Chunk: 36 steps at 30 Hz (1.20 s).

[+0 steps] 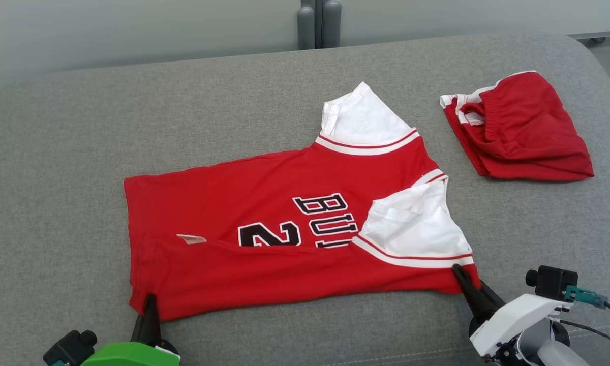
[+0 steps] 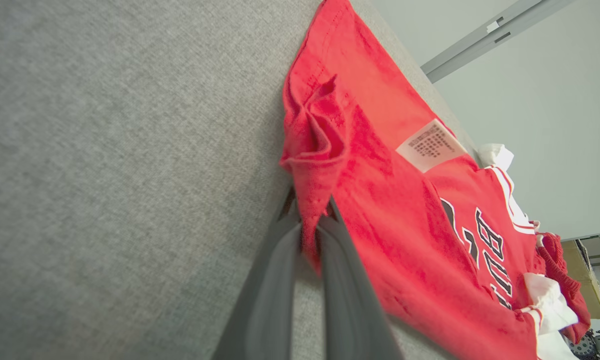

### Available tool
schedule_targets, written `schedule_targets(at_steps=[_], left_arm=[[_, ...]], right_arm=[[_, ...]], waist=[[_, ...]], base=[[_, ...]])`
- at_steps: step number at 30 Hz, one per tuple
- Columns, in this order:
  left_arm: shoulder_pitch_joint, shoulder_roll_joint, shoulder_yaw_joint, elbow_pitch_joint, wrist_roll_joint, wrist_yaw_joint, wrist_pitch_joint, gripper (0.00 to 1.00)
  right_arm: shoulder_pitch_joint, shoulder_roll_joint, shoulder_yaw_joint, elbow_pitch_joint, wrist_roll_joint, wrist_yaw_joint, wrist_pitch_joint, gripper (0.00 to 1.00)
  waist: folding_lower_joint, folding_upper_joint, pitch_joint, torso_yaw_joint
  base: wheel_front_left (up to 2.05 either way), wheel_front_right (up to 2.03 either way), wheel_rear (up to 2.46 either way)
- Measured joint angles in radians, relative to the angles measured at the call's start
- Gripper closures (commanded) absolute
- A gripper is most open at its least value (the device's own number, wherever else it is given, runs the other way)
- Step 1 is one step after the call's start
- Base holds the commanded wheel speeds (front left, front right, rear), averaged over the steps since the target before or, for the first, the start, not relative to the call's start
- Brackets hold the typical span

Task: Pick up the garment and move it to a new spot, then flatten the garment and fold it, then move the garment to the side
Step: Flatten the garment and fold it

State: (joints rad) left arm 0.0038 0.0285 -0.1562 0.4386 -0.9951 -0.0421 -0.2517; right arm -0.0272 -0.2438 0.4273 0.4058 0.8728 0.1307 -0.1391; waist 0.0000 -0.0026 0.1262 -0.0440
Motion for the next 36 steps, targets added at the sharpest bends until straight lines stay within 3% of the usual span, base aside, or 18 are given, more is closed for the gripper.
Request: schedule_targets(at_steps=[1, 2, 3, 8, 16, 27, 36], left_arm=[[0.002, 0.0, -0.003, -0.003, 0.003, 0.001, 0.0, 0.55], [0.003, 0.0, -0.003, -0.009, 0.006, 0.007, 0.0, 0.1], [0.004, 0.0, 0.001, -0.019, 0.009, 0.012, 0.0, 0.0], [0.022, 0.004, 0.064, -0.065, 0.028, 0.036, 0.0, 0.0], [0.037, 0.056, 0.134, -0.152, 0.091, 0.066, 0.0, 0.0], [-0.182, 0.122, 0.006, -0.191, 0.221, 0.101, 0.06, 0.0], [-0.363, 0.126, -0.046, -0.105, 0.266, 0.133, 0.169, 0.0]], right_arm=[[0.001, -0.002, 0.0, -0.001, 0.0, -0.001, 0.001, 0.64], [0.001, -0.004, -0.001, -0.003, 0.0, -0.004, 0.001, 0.14], [0.004, -0.007, -0.001, -0.006, 0.0, -0.01, 0.001, 0.0], [0.04, -0.026, -0.007, -0.017, 0.0, -0.02, 0.01, 0.0], [0.051, -0.109, -0.049, -0.076, -0.02, -0.055, 0.017, 0.0], [-0.22, -0.244, -0.041, -0.187, -0.144, -0.063, 0.109, 0.0], [-0.411, -0.28, -0.001, -0.206, -0.182, -0.06, 0.232, 0.0]], waist=[[0.0, 0.0, -0.001, 0.0], [0.0, 0.0, -0.001, 0.001], [0.0, 0.0, -0.002, 0.001], [0.0, 0.0, -0.003, 0.002], [0.0, 0.0, 0.005, 0.002], [0.0, 0.0, 0.065, 0.011], [0.0, 0.0, 0.145, 0.033]], base=[[0.0, 0.0, 0.0], [0.0, 0.0, 0.0], [0.0, 0.0, 0.0], [0.0, 0.0, 0.0], [0.0, 0.0, 0.0], [0.0, 0.0, 0.0], [0.0, 0.0, 0.0]])
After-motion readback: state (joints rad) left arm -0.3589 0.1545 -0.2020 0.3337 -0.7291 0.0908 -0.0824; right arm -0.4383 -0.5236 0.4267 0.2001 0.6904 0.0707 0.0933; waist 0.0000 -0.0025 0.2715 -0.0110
